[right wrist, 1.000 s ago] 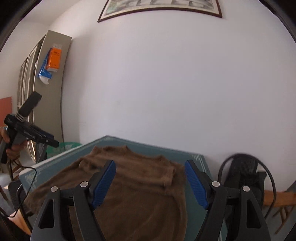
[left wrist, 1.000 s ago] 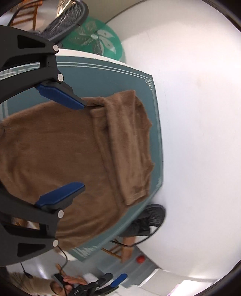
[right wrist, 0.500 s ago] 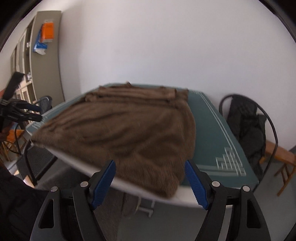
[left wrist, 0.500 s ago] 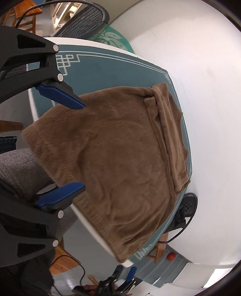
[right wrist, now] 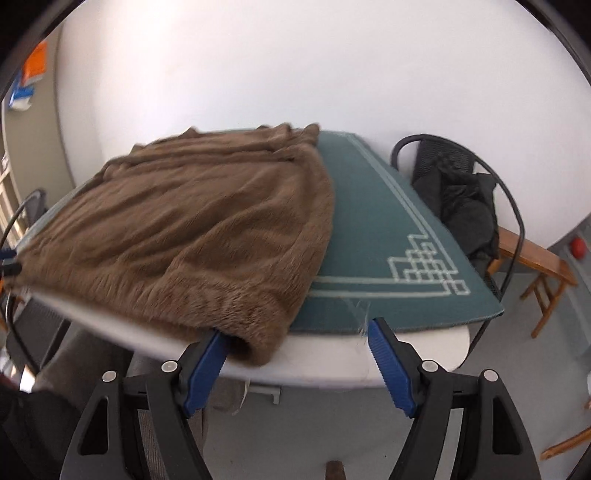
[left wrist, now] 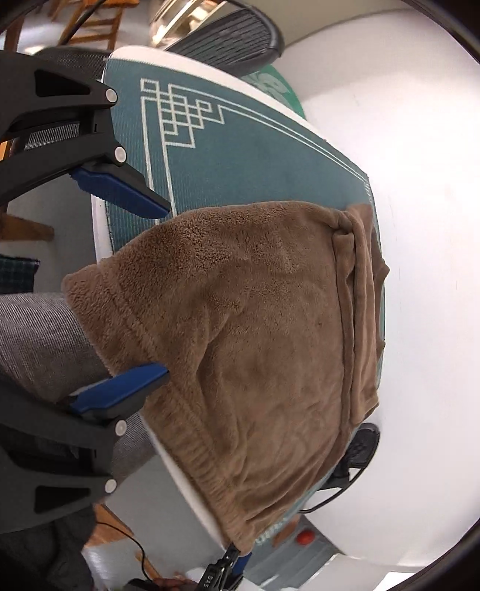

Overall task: Fold clothes
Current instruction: 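Move the right tool to the fleece hem and grasp it, then grasp the hem with the left tool while the right tool holds it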

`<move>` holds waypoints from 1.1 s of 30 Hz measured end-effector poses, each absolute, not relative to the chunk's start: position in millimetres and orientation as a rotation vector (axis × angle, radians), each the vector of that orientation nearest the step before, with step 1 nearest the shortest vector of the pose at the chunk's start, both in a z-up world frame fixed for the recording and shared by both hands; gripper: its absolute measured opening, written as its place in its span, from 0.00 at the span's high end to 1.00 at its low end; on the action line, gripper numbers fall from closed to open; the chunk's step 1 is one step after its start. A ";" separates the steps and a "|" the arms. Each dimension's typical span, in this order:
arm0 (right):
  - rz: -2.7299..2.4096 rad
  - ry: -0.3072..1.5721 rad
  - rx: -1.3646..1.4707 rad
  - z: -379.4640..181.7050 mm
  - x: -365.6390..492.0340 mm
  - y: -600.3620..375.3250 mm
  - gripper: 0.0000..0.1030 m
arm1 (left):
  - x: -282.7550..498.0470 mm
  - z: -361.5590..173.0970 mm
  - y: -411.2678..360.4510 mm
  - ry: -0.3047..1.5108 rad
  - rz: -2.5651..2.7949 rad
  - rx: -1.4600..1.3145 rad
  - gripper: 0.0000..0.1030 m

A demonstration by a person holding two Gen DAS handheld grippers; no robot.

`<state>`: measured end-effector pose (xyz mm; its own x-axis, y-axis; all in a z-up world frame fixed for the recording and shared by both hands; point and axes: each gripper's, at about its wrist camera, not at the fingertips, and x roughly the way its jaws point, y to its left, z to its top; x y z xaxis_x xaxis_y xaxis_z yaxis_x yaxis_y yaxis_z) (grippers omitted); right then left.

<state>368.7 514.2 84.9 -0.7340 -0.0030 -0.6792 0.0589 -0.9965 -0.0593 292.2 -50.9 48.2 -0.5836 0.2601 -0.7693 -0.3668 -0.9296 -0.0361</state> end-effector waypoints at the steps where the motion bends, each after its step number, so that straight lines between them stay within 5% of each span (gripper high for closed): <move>1: -2.899 0.111 1.127 86.8 365.9 514.5 0.36 | 291.1 46.9 -52.0 0.164 2.511 -1.193 0.18; 9: -2.875 0.111 1.093 94.7 353.7 505.0 0.76 | 309.8 41.7 -56.6 0.225 2.470 -1.170 0.18; 18: -2.903 0.071 1.049 104.4 343.1 504.3 0.77 | 310.3 35.4 -50.0 0.185 2.439 -1.175 0.19; 21: -2.921 0.065 1.026 110.7 340.2 505.5 0.77 | 303.3 39.5 -60.0 0.067 2.418 -1.184 0.37; 23: -2.942 0.052 1.001 116.4 338.5 507.3 0.77 | 298.5 40.8 -65.0 0.031 2.433 -1.199 0.62; 25: -2.956 0.034 0.982 120.9 336.5 509.3 0.77 | 295.4 43.9 -69.6 -0.013 2.443 -1.196 0.71; 33: -2.958 0.047 0.965 128.0 328.9 509.2 0.77 | 292.4 76.1 -78.2 -0.025 2.536 -1.086 0.79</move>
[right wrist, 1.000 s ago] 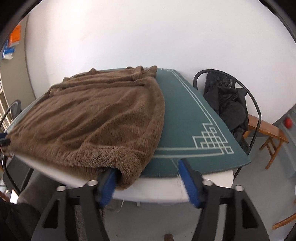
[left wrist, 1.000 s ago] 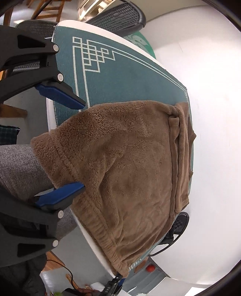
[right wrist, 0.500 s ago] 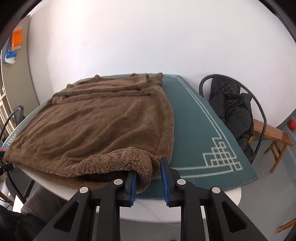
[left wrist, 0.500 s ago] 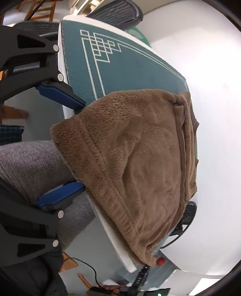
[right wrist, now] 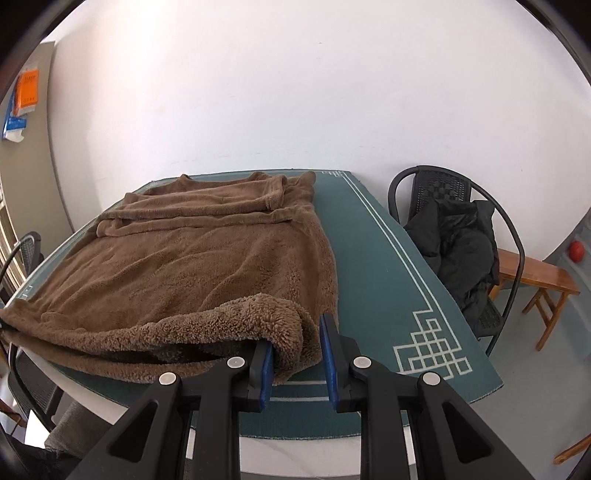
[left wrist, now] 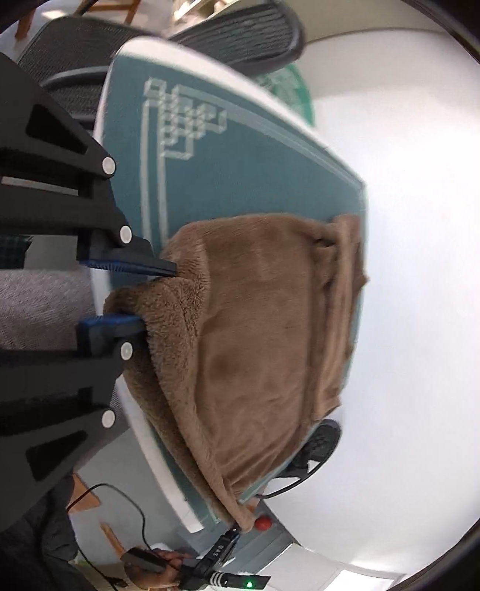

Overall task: Fold clothes
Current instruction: 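Grasp the hem with the left tool while the right tool holds it, then lift the hem with both tools and fold it over toward the collar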

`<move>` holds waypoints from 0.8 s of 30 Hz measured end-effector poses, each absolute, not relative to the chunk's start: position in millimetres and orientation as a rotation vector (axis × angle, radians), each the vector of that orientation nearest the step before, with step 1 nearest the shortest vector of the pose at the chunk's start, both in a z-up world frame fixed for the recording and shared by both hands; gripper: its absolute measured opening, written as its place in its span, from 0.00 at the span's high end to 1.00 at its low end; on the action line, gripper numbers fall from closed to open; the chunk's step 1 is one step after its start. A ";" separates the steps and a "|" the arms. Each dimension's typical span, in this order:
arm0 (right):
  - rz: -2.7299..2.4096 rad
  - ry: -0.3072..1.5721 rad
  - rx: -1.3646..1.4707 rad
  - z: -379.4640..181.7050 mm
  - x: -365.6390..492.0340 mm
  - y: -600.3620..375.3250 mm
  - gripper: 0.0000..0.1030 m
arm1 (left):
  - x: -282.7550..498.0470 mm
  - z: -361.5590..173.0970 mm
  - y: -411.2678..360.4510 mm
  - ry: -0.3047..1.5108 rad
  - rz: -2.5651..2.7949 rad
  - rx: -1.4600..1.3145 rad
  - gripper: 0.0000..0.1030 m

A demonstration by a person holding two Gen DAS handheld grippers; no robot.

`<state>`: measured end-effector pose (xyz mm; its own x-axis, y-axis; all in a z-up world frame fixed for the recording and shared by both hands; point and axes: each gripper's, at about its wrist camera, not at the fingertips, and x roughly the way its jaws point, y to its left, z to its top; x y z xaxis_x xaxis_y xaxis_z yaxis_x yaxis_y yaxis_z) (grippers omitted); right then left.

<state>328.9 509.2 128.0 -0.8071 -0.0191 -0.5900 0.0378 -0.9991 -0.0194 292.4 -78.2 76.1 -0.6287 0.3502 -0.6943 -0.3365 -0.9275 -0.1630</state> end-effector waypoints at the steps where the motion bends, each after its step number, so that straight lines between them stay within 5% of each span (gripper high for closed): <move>1: -2.959 0.052 0.954 130.9 329.0 509.4 0.77 | 292.8 83.2 -80.1 -0.028 2.546 -1.059 0.79; 18: -3.026 0.200 0.563 253.2 285.1 496.2 0.77 | 230.8 220.4 -86.6 -0.090 2.693 -0.662 0.79; 24: -3.035 0.090 0.528 287.8 220.0 499.2 0.77 | 168.6 247.3 -86.1 -0.186 2.698 -0.655 0.79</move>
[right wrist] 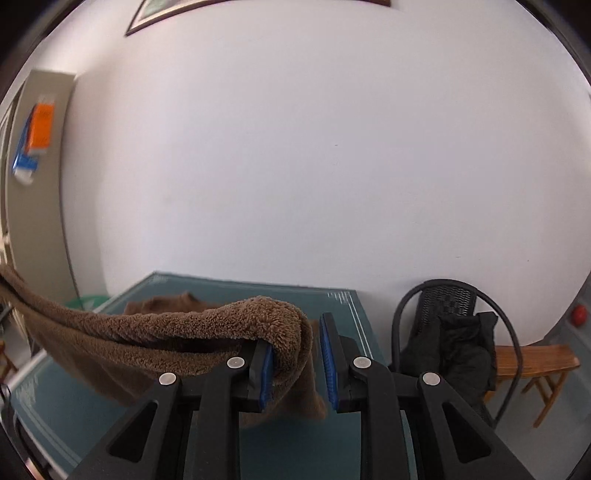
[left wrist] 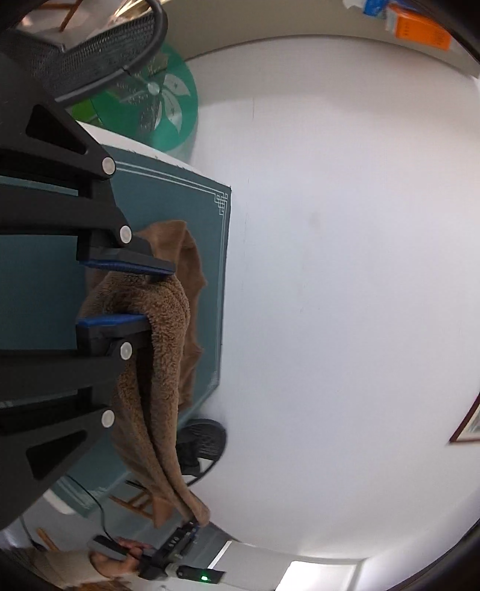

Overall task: Fold clothes
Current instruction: 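Lift the hem with both tools and fold it over toward the collar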

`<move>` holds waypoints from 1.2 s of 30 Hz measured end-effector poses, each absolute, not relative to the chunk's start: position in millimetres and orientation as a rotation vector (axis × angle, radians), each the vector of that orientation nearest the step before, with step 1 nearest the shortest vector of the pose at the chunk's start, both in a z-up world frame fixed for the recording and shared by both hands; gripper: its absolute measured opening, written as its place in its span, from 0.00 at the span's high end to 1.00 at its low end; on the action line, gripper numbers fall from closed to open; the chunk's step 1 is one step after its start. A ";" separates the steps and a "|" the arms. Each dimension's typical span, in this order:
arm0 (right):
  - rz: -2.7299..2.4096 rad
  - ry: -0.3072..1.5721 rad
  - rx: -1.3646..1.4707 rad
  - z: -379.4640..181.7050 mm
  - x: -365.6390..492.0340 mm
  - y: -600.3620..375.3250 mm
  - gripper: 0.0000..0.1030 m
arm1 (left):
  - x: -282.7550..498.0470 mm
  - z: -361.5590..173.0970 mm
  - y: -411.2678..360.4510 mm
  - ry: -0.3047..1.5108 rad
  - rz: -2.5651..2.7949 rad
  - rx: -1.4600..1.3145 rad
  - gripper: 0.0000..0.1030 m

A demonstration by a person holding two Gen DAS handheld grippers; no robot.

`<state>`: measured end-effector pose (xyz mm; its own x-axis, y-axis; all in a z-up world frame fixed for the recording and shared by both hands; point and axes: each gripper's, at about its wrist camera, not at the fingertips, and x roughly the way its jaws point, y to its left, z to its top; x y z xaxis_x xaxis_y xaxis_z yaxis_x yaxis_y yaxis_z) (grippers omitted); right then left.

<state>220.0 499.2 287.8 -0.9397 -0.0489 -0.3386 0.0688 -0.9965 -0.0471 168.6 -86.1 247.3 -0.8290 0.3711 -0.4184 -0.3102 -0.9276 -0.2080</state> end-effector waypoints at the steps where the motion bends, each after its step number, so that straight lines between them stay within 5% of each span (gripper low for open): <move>1: -3.038 0.078 0.531 291.0 206.9 499.2 0.77 | 157.2 250.4 -86.6 -0.209 2.696 -0.660 0.79; 11: -3.071 0.003 0.637 289.2 58.7 494.1 0.77 | 12.7 249.3 -77.0 -0.288 2.744 -0.725 0.79; 21: -3.033 -0.128 0.951 203.0 -97.7 490.6 0.77 | -133.1 156.4 -57.0 -0.289 2.757 -1.033 0.79; 30: -2.976 -0.016 1.215 135.0 -176.9 476.2 0.77 | -201.9 93.2 -47.6 -0.331 2.707 -1.356 0.79; 34: -2.914 -0.011 1.360 107.1 -194.5 478.0 0.77 | -224.4 65.7 -40.8 -0.256 2.656 -1.544 0.73; 36: -2.875 -0.032 1.436 95.5 -202.3 482.9 0.77 | -233.8 49.3 -32.7 -0.123 2.633 -1.670 0.51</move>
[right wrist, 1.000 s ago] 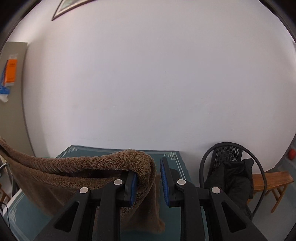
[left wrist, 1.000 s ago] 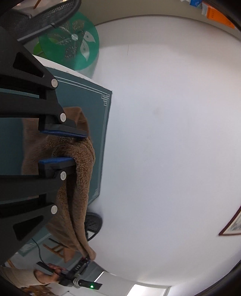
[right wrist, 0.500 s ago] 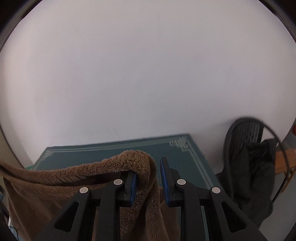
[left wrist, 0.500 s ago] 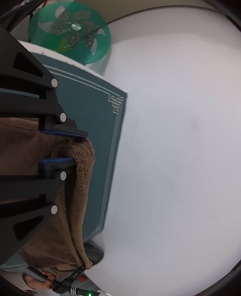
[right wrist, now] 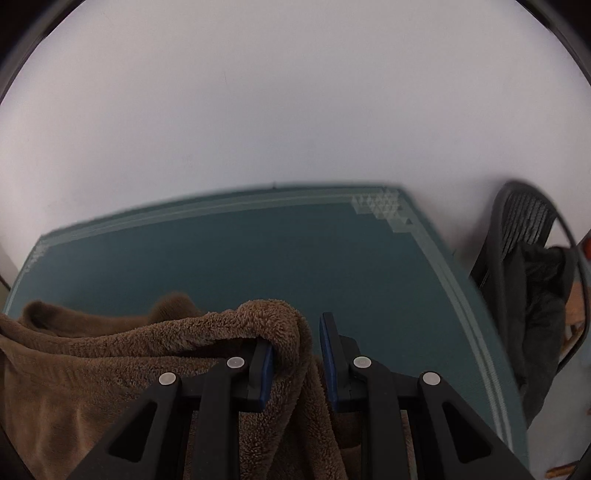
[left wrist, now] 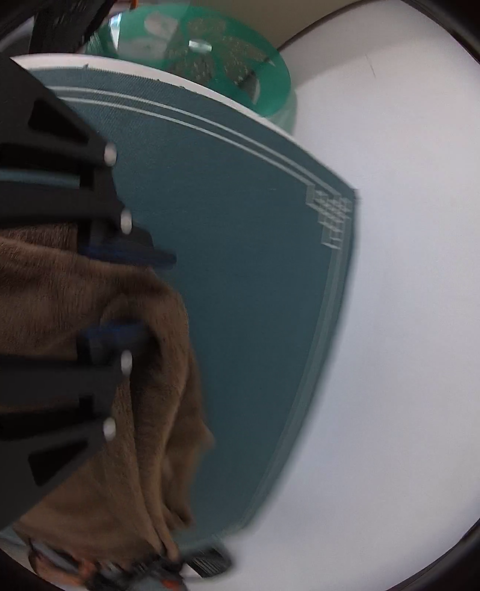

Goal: Fold clothes

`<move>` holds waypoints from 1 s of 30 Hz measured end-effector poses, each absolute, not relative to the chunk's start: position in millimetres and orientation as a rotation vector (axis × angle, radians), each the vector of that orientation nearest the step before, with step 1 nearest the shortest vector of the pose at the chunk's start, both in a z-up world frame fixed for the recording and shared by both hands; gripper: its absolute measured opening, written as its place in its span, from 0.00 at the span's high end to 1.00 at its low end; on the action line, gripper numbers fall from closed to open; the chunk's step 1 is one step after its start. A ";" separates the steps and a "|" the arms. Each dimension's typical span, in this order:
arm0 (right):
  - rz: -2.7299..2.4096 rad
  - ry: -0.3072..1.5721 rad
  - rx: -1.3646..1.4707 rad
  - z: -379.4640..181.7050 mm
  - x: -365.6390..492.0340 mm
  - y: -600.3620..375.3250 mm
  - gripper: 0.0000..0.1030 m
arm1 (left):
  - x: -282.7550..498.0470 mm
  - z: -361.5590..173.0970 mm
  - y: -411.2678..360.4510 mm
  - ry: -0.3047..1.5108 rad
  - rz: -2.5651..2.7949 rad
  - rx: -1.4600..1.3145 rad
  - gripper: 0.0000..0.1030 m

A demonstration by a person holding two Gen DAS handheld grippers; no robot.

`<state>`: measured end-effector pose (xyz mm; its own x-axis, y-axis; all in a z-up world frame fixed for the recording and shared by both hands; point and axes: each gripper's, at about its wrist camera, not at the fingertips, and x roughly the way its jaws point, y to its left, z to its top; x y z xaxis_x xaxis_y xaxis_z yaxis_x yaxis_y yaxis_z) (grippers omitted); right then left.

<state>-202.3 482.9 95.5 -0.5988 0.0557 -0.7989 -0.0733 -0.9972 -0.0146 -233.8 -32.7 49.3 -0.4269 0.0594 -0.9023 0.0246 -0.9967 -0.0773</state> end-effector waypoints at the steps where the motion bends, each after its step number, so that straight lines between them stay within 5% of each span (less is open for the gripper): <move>1: 2.729 0.042 -1.408 90.0 -206.2 485.7 0.77 | -235.4 44.9 -30.5 -0.057 2.649 -1.702 0.38; 2: 2.723 0.061 -1.436 85.8 -207.9 488.6 0.77 | -235.5 43.2 -29.5 -0.011 2.672 -1.707 0.27; 4: 2.729 0.107 -1.465 81.9 -207.7 494.4 0.75 | -231.7 45.9 -33.9 0.001 2.678 -1.681 0.23; 14: 2.908 0.116 -1.479 111.6 -170.0 503.4 0.65 | -196.3 68.9 -90.3 -0.400 2.423 -1.515 0.20; 17: 2.942 0.046 -1.467 117.9 -156.7 499.9 0.41 | -188.8 71.0 -84.3 -0.383 2.400 -1.515 0.20; 23: 3.001 0.028 -1.416 128.3 -141.0 499.5 0.41 | -186.7 76.8 -81.7 -0.509 2.269 -1.440 0.20; 27: 3.044 -0.003 -1.423 130.6 -137.9 498.2 0.41 | -172.9 91.2 -72.6 -0.213 2.507 -1.429 0.20; 30: 3.021 -0.068 -1.492 121.2 -145.0 493.7 0.41 | -172.1 89.8 -74.0 -0.166 2.523 -1.397 0.20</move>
